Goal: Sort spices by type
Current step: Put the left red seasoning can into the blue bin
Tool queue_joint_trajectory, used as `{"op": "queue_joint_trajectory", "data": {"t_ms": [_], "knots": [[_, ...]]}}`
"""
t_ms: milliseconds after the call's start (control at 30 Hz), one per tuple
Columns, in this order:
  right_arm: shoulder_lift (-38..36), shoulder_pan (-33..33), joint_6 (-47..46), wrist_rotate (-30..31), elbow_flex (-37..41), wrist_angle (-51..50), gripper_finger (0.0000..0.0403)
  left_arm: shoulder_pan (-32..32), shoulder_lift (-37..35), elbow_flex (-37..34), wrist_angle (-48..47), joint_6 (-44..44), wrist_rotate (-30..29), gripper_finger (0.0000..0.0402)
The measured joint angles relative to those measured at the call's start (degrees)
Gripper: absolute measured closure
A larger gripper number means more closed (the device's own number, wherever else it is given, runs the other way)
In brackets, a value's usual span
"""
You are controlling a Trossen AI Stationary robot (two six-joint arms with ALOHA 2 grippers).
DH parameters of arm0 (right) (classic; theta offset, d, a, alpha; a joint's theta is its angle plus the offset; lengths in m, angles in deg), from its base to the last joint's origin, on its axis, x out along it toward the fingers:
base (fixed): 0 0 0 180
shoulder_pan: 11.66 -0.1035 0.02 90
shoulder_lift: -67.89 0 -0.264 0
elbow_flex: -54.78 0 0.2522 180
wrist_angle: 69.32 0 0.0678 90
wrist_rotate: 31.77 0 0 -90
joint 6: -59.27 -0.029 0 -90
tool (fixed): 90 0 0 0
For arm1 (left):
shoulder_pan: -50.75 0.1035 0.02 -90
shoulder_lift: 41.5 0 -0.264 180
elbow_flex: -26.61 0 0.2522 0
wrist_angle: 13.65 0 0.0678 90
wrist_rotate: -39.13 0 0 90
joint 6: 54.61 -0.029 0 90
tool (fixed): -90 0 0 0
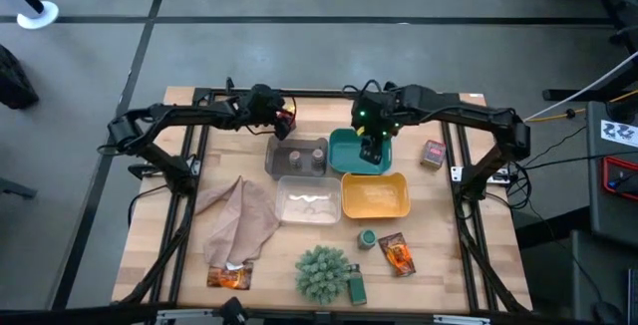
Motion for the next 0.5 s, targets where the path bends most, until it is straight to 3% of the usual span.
{"op": "queue_joint_trajectory", "data": {"t_ms": [500], "knots": [[-7.32,-0.01,0.02,2.86,-0.02,-1.5,0.0175,-0.07,-0.04,0.09,-2.84,0.09,2.63,0.0171]]}}
